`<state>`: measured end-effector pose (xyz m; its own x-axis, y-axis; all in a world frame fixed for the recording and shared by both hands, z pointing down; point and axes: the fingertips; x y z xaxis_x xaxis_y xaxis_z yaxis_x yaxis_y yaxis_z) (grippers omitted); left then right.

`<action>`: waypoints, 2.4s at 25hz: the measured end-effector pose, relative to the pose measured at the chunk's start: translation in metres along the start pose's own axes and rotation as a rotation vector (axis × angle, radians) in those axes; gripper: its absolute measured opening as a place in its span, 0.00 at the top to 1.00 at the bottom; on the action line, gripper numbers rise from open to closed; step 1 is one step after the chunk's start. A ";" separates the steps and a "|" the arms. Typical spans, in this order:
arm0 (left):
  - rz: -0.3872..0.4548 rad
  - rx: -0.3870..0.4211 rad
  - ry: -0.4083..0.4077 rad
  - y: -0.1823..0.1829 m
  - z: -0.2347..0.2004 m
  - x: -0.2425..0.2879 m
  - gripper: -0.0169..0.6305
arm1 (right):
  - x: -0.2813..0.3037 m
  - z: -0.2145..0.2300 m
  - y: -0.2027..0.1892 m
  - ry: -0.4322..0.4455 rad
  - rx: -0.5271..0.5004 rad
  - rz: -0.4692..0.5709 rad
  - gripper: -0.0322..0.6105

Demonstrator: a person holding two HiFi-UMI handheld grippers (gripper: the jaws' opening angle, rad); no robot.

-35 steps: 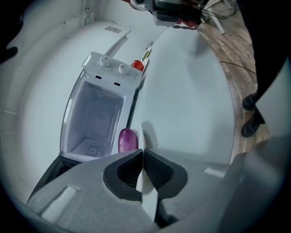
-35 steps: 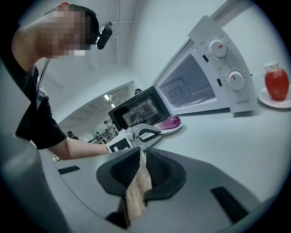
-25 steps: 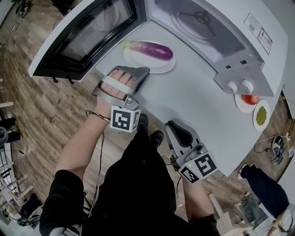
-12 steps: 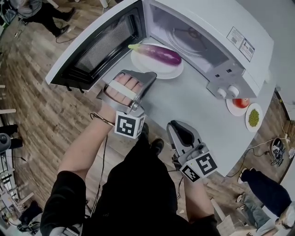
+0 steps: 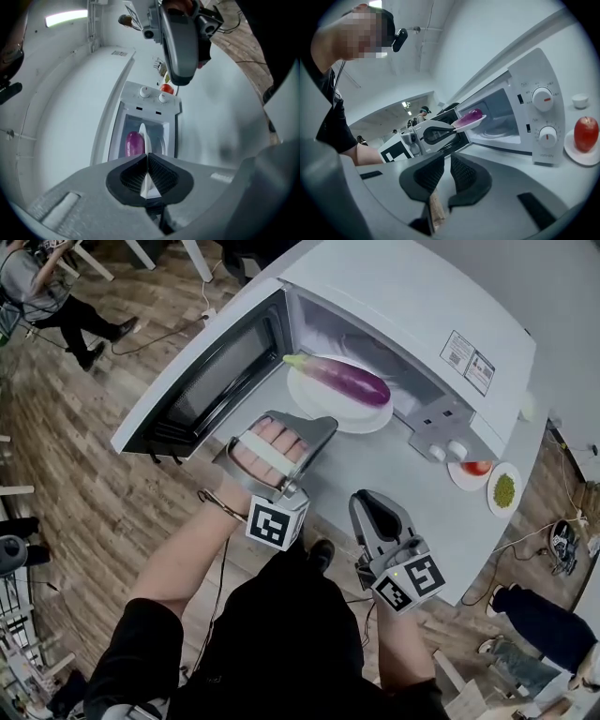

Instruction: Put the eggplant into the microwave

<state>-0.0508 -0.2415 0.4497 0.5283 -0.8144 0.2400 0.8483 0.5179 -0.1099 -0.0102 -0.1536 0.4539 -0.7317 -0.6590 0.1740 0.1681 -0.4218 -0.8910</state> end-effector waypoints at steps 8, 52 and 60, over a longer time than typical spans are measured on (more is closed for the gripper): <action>0.065 0.100 -0.016 -0.017 0.013 0.028 0.95 | 0.025 0.026 0.012 -0.076 -0.004 0.042 0.87; 0.058 0.143 -0.207 -0.047 0.047 0.154 0.95 | 0.061 0.077 0.018 -0.079 0.036 0.094 0.89; 0.001 0.028 -0.388 -0.051 0.055 0.162 0.95 | 0.059 0.080 0.019 -0.074 0.072 0.109 0.89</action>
<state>-0.0106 -0.3856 0.5477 0.4722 -0.6573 0.5874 0.8437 0.5300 -0.0852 0.0022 -0.2505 0.4803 -0.6564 -0.7462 0.1110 0.2924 -0.3873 -0.8744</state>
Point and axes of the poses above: the fingertips, and each gripper's own axes: x forward along the fingers, z to its right, y out of its top, and after that the axes turned 3 degrees about z, right-handed
